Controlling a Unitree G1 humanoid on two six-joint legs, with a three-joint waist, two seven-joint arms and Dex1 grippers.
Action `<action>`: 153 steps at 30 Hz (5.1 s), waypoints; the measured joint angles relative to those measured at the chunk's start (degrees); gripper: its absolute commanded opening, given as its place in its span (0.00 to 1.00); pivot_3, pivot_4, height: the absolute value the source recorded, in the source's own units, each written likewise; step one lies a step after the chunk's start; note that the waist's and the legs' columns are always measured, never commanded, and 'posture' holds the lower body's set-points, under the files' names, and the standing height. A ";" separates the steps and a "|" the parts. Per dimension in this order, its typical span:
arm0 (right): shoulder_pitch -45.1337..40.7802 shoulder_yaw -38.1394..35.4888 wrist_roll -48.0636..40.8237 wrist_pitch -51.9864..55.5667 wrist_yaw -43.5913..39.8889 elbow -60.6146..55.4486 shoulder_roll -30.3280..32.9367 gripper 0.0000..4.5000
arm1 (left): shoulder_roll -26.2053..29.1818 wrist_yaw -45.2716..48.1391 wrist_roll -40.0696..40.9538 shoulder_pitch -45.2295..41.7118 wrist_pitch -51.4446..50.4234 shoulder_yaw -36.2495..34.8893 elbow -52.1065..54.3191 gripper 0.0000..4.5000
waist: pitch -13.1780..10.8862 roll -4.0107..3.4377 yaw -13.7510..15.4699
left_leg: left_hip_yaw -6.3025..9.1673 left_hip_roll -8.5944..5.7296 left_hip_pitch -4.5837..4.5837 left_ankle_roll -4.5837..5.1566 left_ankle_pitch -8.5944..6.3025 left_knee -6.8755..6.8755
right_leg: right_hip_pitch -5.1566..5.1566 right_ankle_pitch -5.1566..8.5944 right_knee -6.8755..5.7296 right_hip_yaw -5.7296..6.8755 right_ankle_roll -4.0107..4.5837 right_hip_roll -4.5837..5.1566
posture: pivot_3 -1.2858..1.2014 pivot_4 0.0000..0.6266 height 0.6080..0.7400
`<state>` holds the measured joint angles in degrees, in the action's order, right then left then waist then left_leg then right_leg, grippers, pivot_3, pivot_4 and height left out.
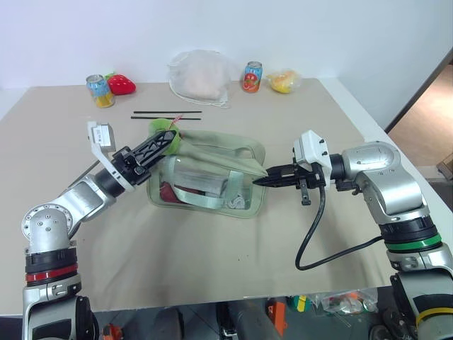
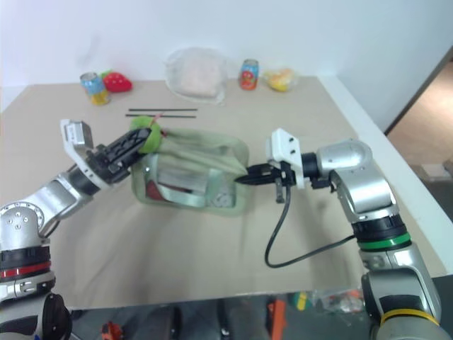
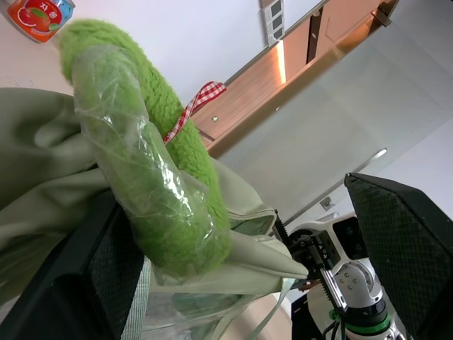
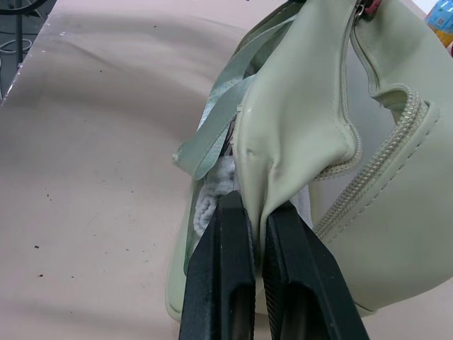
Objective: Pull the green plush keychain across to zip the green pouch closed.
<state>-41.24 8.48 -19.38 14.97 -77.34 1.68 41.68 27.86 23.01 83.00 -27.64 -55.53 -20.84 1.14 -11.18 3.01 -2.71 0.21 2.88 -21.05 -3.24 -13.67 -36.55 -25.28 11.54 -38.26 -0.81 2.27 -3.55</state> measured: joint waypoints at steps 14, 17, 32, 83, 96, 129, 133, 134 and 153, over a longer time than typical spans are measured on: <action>-0.81 -0.12 -0.58 -0.20 -1.17 0.20 -0.25 0.00 | 19.42 8.57 1.90 9.78 -8.45 -7.07 1.41 0.99 | -0.01 -0.02 -0.18 | 0.00 0.07 0.01 0.00 -0.01 0.13 | -0.16 0.06 0.05 0.02 0.09 -0.07 | 0.52 0.24 1.00; -1.35 -0.12 -0.57 -0.27 -1.26 0.39 -0.43 0.00 | 22.28 12.21 -1.28 12.41 -8.42 -7.67 0.31 0.99 | -0.03 -0.04 -0.18 | 0.01 0.08 0.04 0.01 -0.01 0.16 | -0.20 0.09 0.04 0.05 0.14 -0.08 | 0.52 0.24 1.00; -2.06 -0.12 -0.62 -0.35 -1.79 0.74 -0.56 0.00 | 20.10 25.59 -26.44 13.63 5.69 0.81 -4.51 0.99 | -0.02 -0.03 -0.09 | -0.04 0.12 -0.18 0.03 -0.03 0.18 | -0.63 0.08 0.03 0.02 0.14 -0.09 | 0.52 0.24 1.00; -13.55 -8.76 -10.14 12.16 1.02 0.72 -0.75 1.00 | 14.04 32.80 -31.64 11.72 8.41 5.80 4.42 0.00 | -0.02 -0.03 -0.02 | -0.14 0.08 -0.25 0.07 -0.04 0.11 | -0.35 0.04 0.01 -0.12 0.06 -0.07 | 0.52 0.24 1.00; -21.82 9.12 8.61 -2.44 10.90 5.18 -19.01 1.00 | 12.46 34.64 -33.44 10.55 10.74 7.20 3.34 0.00 | 0.00 -0.02 0.59 | -0.17 -0.05 -0.31 0.07 -0.05 0.02 | -0.61 0.01 0.03 -0.13 0.06 0.19 | 0.52 0.24 1.00; -24.85 12.14 14.02 -5.56 5.68 11.95 -24.73 0.11 | 10.07 34.93 -35.21 9.90 13.02 7.29 1.28 0.00 | 0.01 -0.01 0.63 | -0.14 -0.08 -0.27 0.09 -0.04 0.00 | -0.59 -0.04 -0.01 -0.10 0.09 0.22 | 0.52 0.24 1.00; -24.82 12.14 14.01 -5.55 4.89 11.94 -24.49 0.00 | 9.78 34.81 -35.20 9.90 13.02 7.26 1.28 0.00 | 0.01 -0.01 0.63 | -0.14 -0.09 -0.27 0.09 -0.04 0.00 | -0.59 -0.04 -0.01 -0.11 0.09 0.22 | 0.52 0.24 1.00; -24.81 12.14 14.01 -5.54 4.78 11.95 -24.45 0.00 | 9.69 34.78 -35.21 9.90 13.02 7.25 1.28 0.00 | 0.01 -0.01 0.63 | -0.14 -0.09 -0.27 0.09 -0.04 0.01 | -0.59 -0.04 -0.01 -0.10 0.09 0.23 | 0.52 0.24 1.00; -31.03 1.68 12.29 -4.55 7.60 16.72 -11.83 0.00 | 7.17 33.79 -35.28 8.88 13.13 7.60 0.66 0.00 | 0.01 -0.01 1.30 | -0.17 -0.25 -0.36 0.11 -0.05 -0.02 | -0.58 -0.06 0.10 -0.12 0.04 0.42 | 0.52 0.24 1.00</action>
<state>-72.27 10.16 -7.09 10.42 -69.74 18.40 29.85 35.03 56.80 47.72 -18.76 -42.40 -13.25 1.80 -11.17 3.00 -1.41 0.05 2.63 -21.41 -3.13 -13.72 -36.58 -25.86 11.48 -38.16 -0.93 2.31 -3.12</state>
